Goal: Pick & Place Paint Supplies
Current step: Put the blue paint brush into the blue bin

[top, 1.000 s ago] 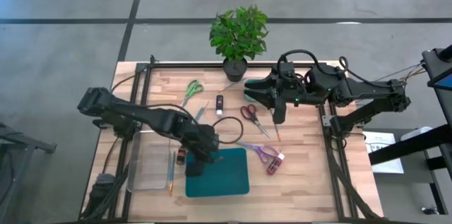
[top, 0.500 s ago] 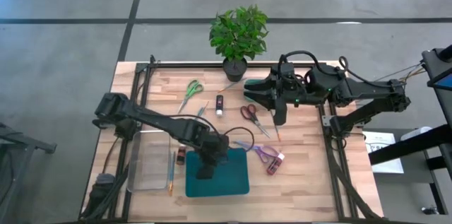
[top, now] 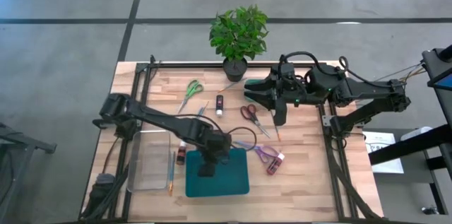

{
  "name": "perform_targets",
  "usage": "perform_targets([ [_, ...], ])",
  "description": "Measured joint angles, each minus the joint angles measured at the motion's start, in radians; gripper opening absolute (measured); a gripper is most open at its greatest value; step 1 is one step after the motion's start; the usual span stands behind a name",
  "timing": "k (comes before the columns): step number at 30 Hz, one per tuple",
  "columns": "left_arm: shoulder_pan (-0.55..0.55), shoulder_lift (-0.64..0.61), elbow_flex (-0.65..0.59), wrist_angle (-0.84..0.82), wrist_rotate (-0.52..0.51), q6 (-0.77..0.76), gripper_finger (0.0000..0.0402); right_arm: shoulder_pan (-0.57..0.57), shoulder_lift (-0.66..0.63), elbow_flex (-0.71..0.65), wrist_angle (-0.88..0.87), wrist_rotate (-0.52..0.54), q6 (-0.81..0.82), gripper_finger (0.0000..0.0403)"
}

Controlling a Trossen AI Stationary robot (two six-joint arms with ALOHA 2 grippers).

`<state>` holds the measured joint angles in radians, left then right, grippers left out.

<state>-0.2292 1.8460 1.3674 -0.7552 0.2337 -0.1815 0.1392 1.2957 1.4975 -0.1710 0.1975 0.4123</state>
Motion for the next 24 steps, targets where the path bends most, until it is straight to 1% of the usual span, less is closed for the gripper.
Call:
perform_targets([
  [8, 0.0, 0.054, 0.0, 0.006, -0.007, 0.074, 0.0006, 0.0, -0.015, 0.0, 0.002, 0.001, -0.014, 0.0128],
  [14, 0.003, 0.073, 0.0, 0.006, -0.006, 0.081, 0.0013, 0.0, -0.025, 0.0, 0.0, 0.004, -0.02, 0.0128],
  [17, 0.003, 0.071, 0.0, 0.007, -0.007, 0.081, 0.0035, 0.0, -0.029, 0.0, 0.001, 0.004, -0.023, 0.0128],
  [24, 0.003, 0.055, 0.002, 0.007, -0.033, 0.081, 0.0105, 0.0, -0.031, 0.0, 0.0, 0.004, -0.027, 0.0128],
])
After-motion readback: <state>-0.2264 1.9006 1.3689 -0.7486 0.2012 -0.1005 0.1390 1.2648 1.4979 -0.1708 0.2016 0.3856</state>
